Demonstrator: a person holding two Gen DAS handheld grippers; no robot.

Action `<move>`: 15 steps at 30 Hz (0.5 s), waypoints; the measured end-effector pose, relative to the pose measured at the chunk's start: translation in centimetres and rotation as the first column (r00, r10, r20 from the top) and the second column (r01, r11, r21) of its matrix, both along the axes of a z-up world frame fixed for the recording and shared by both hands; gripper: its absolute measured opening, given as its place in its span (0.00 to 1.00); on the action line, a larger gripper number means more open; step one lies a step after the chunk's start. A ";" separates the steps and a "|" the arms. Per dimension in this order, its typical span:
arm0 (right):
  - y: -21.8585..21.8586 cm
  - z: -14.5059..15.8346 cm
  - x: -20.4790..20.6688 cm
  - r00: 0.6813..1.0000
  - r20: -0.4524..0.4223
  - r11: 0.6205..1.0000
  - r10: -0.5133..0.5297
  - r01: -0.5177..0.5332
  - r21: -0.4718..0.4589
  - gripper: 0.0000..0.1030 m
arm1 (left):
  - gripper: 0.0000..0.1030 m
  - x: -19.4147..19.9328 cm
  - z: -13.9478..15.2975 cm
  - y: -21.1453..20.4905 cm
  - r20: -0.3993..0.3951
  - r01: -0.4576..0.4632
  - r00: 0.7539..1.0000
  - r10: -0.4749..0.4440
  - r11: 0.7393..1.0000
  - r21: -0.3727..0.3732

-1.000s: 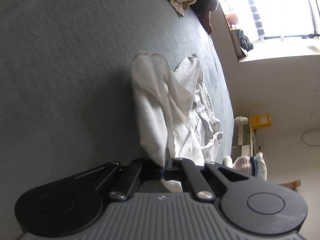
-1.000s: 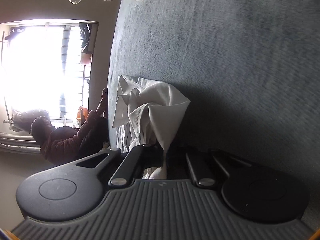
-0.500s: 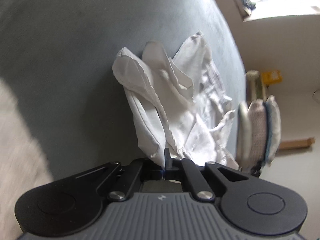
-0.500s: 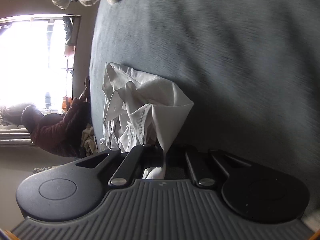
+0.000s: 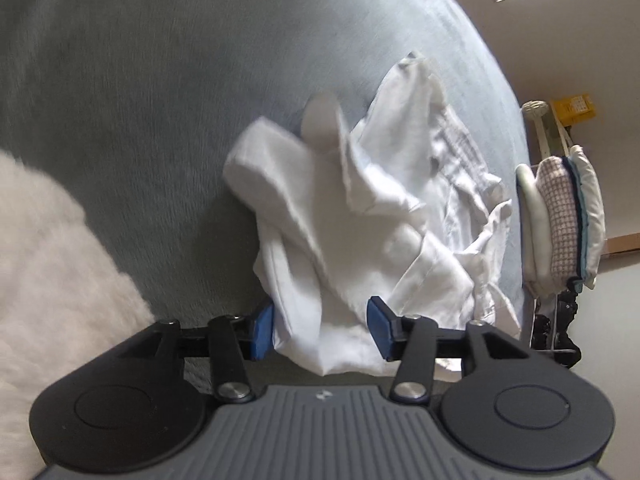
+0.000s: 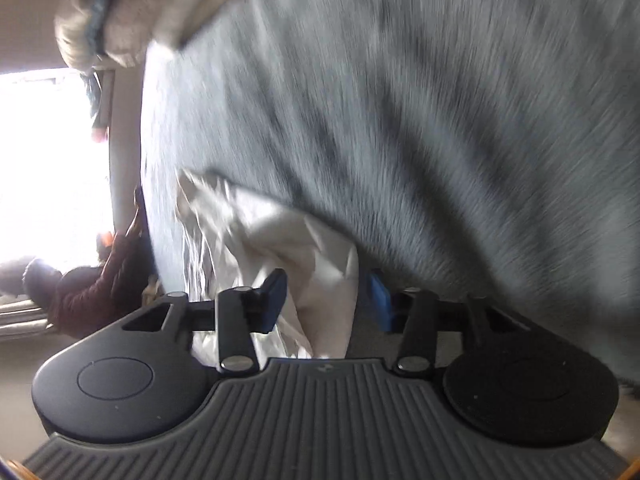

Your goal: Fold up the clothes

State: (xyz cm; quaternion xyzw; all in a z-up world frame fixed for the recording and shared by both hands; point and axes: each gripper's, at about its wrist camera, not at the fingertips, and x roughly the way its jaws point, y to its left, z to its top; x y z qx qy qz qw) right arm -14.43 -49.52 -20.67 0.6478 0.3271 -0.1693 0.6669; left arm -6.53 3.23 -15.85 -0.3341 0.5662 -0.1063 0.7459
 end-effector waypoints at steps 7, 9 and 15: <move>4.9 9.0 0.6 0.973 0.083 0.898 0.216 -0.164 -0.408 0.45 | 0.50 3.2 3.3 -1.8 0.158 -0.016 0.987 0.007 0.998 0.054; 9.2 10.9 4.0 0.886 0.060 0.772 0.459 -0.364 -0.521 0.45 | 0.50 3.7 3.5 -1.1 0.176 -0.031 0.984 0.018 0.997 0.073; 24.3 12.5 11.7 0.460 -0.144 0.178 0.876 -0.587 -0.790 0.43 | 0.49 5.2 3.9 0.9 0.195 -0.117 0.975 0.106 0.992 0.047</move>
